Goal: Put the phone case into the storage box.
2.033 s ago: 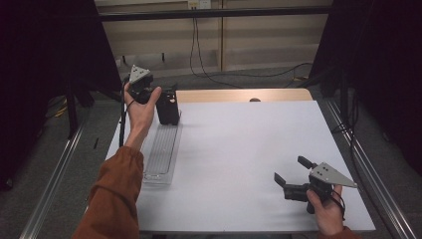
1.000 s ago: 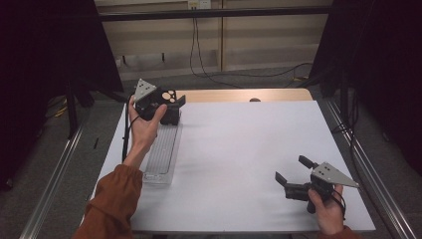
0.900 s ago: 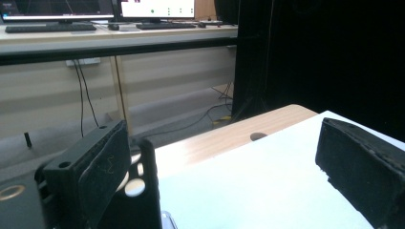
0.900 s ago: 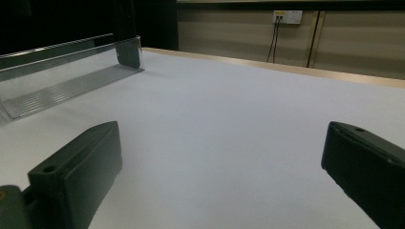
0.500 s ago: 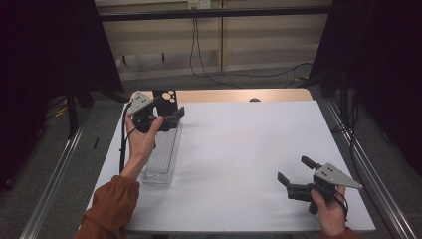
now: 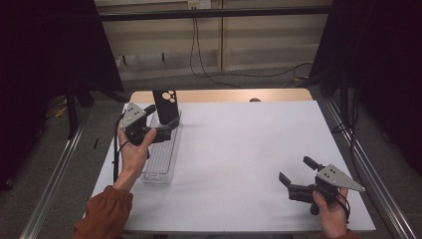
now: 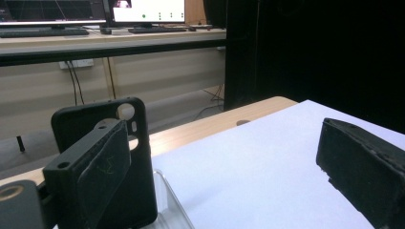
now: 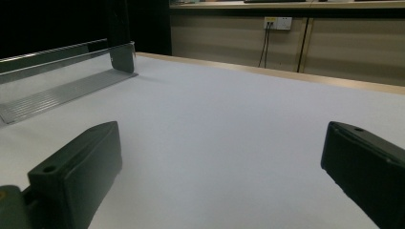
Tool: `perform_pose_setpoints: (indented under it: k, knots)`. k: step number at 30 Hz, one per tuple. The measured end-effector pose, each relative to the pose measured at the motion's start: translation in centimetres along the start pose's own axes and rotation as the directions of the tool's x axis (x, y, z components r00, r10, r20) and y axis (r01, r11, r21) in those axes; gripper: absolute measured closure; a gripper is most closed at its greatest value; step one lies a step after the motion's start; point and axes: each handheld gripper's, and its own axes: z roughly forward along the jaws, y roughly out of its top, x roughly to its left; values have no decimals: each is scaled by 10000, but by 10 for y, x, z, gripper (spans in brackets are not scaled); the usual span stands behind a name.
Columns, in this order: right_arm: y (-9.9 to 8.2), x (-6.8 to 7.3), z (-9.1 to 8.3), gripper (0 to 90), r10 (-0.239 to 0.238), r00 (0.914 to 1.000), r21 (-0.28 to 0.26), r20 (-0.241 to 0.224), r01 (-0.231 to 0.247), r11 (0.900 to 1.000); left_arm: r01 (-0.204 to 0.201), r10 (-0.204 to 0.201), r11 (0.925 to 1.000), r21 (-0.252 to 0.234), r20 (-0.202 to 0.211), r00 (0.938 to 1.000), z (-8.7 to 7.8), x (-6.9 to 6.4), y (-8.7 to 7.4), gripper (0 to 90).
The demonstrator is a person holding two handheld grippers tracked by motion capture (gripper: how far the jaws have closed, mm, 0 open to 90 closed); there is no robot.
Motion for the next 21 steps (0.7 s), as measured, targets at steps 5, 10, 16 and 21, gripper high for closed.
perform_pose_setpoints:
  k: [5,10,16,21]
  knots:
    - [0,-1,-1,0,20,10000,-12,35,-20,10000,108,-108,9999,-44,-2,9999,-11,0,-8,30]
    - [0,0,-1,0,9,10000,-19,23,-9,10000,34,-35,9999,-123,-121,9999,-22,-2,-13,27]
    - [0,0,0,0,0,10000,12,11,0,10000,183,-185,9997,-134,-152,9997,-34,-1,-22,26]
    - [0,0,0,0,2,10000,10,4,-2,10000,402,-402,9992,-28,-190,9990,-43,-1,-29,27]
